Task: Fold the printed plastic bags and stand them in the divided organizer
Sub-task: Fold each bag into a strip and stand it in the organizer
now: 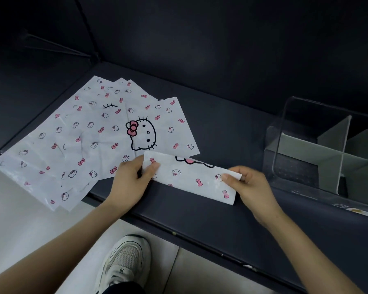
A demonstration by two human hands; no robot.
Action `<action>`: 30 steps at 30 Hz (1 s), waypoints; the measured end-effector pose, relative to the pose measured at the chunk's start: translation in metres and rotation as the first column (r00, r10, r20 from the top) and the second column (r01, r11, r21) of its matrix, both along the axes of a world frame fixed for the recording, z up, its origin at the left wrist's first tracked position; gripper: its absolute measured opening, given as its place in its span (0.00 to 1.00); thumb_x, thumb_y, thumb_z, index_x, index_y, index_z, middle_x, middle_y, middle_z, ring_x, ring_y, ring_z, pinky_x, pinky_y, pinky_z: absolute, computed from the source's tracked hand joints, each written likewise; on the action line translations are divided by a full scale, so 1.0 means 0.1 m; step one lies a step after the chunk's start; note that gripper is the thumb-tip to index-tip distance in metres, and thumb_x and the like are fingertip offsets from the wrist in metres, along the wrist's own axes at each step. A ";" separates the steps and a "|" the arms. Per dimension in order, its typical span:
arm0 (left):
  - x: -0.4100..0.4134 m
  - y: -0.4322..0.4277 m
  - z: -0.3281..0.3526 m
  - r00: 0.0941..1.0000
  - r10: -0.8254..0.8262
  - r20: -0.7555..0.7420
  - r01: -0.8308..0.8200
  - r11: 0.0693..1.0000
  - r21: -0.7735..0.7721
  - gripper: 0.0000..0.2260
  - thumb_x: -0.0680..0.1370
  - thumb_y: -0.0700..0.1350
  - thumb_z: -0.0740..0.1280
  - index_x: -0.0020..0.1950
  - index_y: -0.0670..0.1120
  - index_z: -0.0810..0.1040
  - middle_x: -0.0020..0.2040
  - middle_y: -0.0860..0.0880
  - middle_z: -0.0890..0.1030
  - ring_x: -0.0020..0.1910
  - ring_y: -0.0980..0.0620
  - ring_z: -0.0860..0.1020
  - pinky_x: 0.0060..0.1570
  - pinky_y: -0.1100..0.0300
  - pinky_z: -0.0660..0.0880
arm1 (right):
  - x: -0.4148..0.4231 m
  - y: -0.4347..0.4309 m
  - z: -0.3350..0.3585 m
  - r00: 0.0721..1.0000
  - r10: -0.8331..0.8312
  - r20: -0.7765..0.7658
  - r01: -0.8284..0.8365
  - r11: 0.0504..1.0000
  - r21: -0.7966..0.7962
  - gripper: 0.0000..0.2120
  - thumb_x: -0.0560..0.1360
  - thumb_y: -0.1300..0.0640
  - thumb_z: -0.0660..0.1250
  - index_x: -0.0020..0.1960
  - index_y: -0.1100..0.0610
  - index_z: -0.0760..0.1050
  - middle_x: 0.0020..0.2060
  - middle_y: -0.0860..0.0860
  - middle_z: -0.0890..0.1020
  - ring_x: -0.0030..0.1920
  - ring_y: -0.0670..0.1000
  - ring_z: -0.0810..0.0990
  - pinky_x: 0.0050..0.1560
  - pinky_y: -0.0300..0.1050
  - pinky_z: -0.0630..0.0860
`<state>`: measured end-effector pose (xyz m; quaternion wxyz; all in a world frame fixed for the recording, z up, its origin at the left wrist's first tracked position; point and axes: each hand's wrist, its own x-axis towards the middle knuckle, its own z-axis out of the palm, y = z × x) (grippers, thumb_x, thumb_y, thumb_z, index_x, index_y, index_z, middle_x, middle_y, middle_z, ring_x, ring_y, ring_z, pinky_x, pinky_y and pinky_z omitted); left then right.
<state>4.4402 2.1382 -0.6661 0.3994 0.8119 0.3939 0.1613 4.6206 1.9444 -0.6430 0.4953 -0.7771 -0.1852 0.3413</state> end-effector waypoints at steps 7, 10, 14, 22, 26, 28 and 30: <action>0.18 -0.06 -0.06 0.996 0.091 0.002 -0.090 0.977 0.194 0.13 0.78 0.46 0.67 0.60 0.43 0.72 0.33 0.49 0.75 0.38 0.45 0.70 0.48 0.52 0.69 | -0.04 0.16 -0.08 0.954 -0.046 0.295 0.111 0.972 -0.207 0.05 0.73 0.59 0.66 0.42 0.54 0.80 0.33 0.49 0.84 0.39 0.51 0.82 0.44 0.48 0.78; 0.18 -0.07 -0.14 0.996 0.070 -0.050 -0.041 0.899 0.436 0.15 0.78 0.45 0.64 0.62 0.39 0.73 0.39 0.44 0.75 0.40 0.42 0.73 0.52 0.46 0.68 | -0.05 0.17 -0.05 0.946 -0.022 0.323 0.105 0.965 -0.242 0.06 0.73 0.60 0.64 0.41 0.56 0.80 0.31 0.48 0.83 0.37 0.50 0.81 0.40 0.44 0.75; 0.18 -0.05 -0.22 0.983 -0.130 -0.126 0.181 0.760 0.625 0.16 0.78 0.46 0.57 0.57 0.39 0.80 0.57 0.37 0.77 0.56 0.36 0.74 0.61 0.45 0.64 | -0.06 0.18 -0.03 0.942 0.000 0.337 0.095 0.959 -0.266 0.06 0.73 0.61 0.63 0.41 0.57 0.79 0.28 0.47 0.80 0.34 0.48 0.79 0.35 0.40 0.70; 0.22 -0.21 -0.24 0.897 -0.311 -0.315 0.430 0.781 0.453 0.25 0.81 0.52 0.51 0.72 0.41 0.68 0.73 0.43 0.67 0.73 0.44 0.64 0.73 0.56 0.50 | -0.05 0.18 -0.03 0.940 0.014 0.341 0.087 0.956 -0.279 0.06 0.73 0.60 0.63 0.42 0.59 0.79 0.31 0.51 0.83 0.39 0.53 0.81 0.41 0.44 0.74; 0.22 -0.21 -0.25 0.862 -0.286 -0.418 0.477 0.736 0.480 0.28 0.81 0.58 0.48 0.75 0.42 0.63 0.75 0.44 0.62 0.75 0.47 0.60 0.73 0.54 0.48 | -0.06 0.19 -0.05 0.939 0.037 0.342 0.079 0.944 -0.319 0.05 0.73 0.60 0.63 0.45 0.59 0.77 0.36 0.52 0.83 0.42 0.54 0.81 0.41 0.45 0.73; 0.23 -0.22 -0.25 0.848 -0.278 -0.452 0.494 0.725 0.481 0.31 0.81 0.61 0.44 0.76 0.44 0.62 0.76 0.45 0.61 0.75 0.48 0.59 0.73 0.52 0.49 | -0.14 0.21 -0.03 0.816 0.088 0.571 0.137 0.931 -0.340 0.07 0.71 0.62 0.66 0.48 0.58 0.77 0.39 0.54 0.83 0.40 0.57 0.80 0.38 0.45 0.71; 0.23 -0.21 -0.26 0.844 -0.274 -0.460 0.495 0.726 0.476 0.32 0.81 0.63 0.44 0.76 0.44 0.62 0.76 0.45 0.60 0.75 0.47 0.58 0.73 0.51 0.49 | -0.27 0.26 -0.05 0.542 0.257 0.800 0.160 0.903 -0.398 0.16 0.66 0.59 0.71 0.54 0.58 0.78 0.44 0.56 0.82 0.40 0.60 0.80 0.38 0.48 0.74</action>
